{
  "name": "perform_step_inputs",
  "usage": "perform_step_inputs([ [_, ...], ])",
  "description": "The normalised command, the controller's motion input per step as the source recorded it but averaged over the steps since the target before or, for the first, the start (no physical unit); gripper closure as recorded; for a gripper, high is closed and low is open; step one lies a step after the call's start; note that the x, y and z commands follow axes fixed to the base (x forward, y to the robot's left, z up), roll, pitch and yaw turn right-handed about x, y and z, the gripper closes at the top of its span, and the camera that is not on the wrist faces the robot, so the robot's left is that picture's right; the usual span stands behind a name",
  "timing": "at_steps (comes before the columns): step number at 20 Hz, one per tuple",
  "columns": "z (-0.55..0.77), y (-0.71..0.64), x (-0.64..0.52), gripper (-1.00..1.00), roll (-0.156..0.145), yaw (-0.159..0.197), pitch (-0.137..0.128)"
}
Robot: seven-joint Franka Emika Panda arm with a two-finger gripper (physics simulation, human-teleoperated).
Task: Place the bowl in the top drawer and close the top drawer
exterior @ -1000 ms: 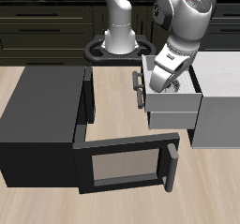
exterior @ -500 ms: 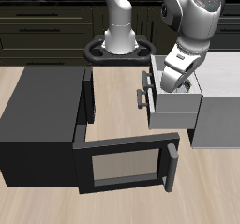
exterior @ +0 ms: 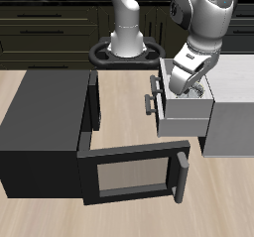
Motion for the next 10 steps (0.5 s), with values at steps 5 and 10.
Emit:
perform_step_inputs([
  [5, 0.10, -0.06, -0.06, -1.00, 0.000, 0.002, -0.032],
  [10, 0.11, -0.14, -0.06, -1.00, -0.021, -0.025, -0.004],
])
